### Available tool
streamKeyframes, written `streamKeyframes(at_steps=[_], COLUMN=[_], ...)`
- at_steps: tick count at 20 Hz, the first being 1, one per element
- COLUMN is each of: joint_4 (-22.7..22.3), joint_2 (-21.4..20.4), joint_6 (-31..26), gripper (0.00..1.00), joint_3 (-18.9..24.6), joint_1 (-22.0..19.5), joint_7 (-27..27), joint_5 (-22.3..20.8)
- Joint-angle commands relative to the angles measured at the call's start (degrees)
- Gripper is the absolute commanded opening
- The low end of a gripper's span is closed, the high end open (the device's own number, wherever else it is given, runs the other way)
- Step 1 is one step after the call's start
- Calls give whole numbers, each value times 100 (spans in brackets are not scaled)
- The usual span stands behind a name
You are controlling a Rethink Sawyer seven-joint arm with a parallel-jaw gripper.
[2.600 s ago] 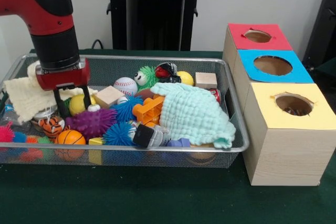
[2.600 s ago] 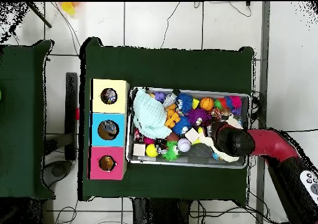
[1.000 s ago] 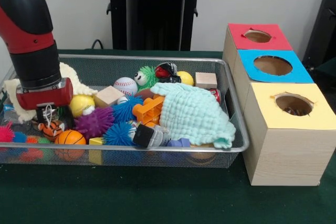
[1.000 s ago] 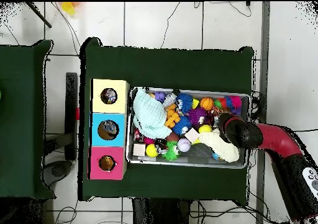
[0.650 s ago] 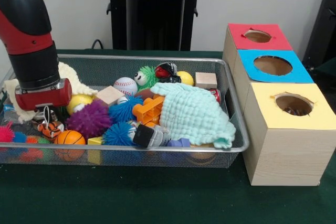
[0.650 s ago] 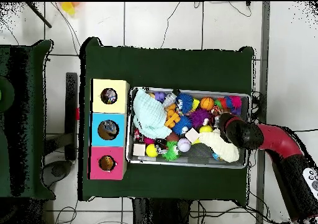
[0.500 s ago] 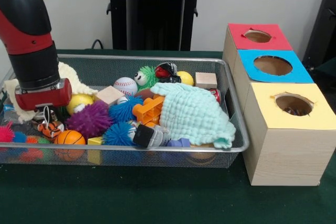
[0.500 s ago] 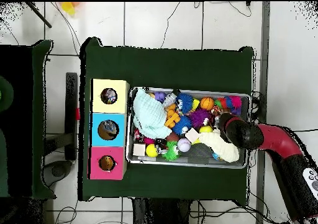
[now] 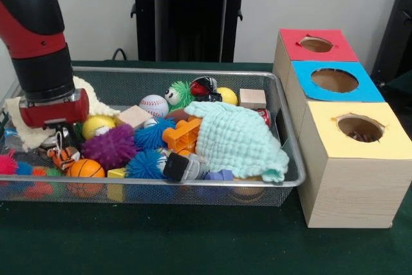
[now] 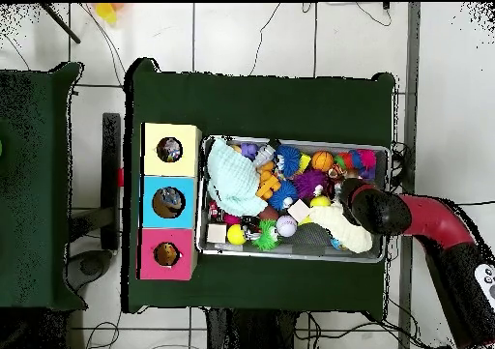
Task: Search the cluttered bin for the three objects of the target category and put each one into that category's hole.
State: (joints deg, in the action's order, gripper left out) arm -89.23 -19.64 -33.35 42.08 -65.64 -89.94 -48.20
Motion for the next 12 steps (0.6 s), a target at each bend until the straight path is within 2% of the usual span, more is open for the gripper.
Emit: streamKeyframes(at_steps=[1, 2, 4, 12], joint_4=[-1229, -1285, -1348, -1508], joint_2=[-1727, -1826, -1945, -1938], joint_6=[-287, -471, -494, -124], gripper=[0, 0, 0, 0], joint_3=[198, 186, 141, -64], joint_1=[160, 173, 198, 291], joint_7=[-137, -142, -91, -106], joint_5=[648, 811, 926, 1094])
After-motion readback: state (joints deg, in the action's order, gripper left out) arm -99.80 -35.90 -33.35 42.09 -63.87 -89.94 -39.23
